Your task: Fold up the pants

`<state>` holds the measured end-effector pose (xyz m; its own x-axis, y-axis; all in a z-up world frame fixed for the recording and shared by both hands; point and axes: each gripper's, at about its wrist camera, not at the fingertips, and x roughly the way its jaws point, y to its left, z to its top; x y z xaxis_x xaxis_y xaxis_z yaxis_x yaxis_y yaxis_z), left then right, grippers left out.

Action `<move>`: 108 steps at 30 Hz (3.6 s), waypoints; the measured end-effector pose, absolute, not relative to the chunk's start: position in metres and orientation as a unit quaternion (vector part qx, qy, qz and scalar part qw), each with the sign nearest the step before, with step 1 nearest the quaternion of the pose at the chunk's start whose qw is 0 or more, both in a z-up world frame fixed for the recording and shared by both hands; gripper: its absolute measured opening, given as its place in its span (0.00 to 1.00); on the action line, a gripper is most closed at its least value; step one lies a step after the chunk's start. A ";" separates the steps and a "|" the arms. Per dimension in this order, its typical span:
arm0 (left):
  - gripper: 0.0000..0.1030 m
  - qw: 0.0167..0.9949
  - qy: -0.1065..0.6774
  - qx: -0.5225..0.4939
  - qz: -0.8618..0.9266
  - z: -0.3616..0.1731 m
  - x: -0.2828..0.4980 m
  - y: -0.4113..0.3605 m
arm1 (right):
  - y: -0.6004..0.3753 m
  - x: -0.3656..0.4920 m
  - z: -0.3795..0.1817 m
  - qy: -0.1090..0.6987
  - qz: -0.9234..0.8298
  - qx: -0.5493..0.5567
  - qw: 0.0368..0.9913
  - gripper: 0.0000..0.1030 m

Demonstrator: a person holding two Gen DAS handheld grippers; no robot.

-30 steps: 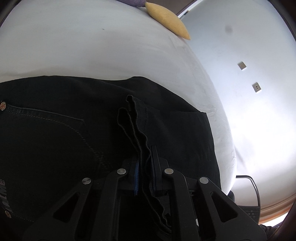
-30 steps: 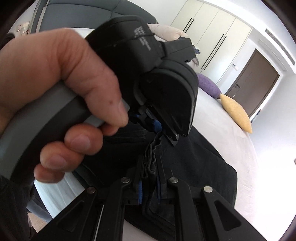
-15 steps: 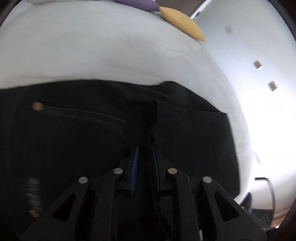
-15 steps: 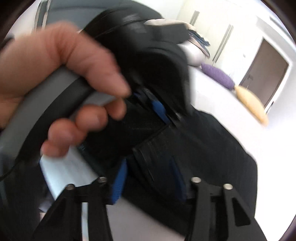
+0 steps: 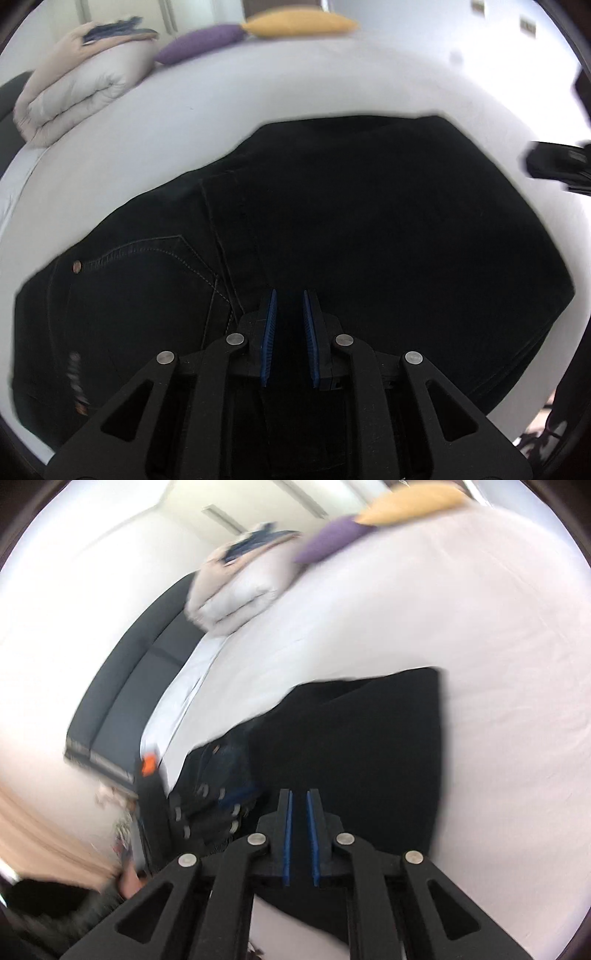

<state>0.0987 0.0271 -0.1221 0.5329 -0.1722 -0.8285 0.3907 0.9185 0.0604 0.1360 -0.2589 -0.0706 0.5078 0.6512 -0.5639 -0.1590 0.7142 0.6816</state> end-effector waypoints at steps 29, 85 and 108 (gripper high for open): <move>0.13 0.877 0.438 0.137 -0.142 -0.142 0.088 0.012 | -0.214 0.057 -0.166 0.506 0.252 0.346 0.749 0.00; 0.73 0.706 0.257 -0.654 -0.083 -0.188 0.005 0.349 | -0.211 0.041 -0.177 0.454 0.210 0.344 0.795 0.00; 0.08 0.745 0.258 -0.612 -0.069 -0.203 0.003 0.353 | -0.083 0.135 -0.098 0.496 0.303 0.252 0.774 0.30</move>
<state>0.0027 0.3530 -0.2026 0.8577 -0.4180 -0.2994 -0.2125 0.2420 -0.9467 0.1353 -0.0829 -0.0980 0.3251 0.7187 -0.6146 -0.2193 0.6895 0.6903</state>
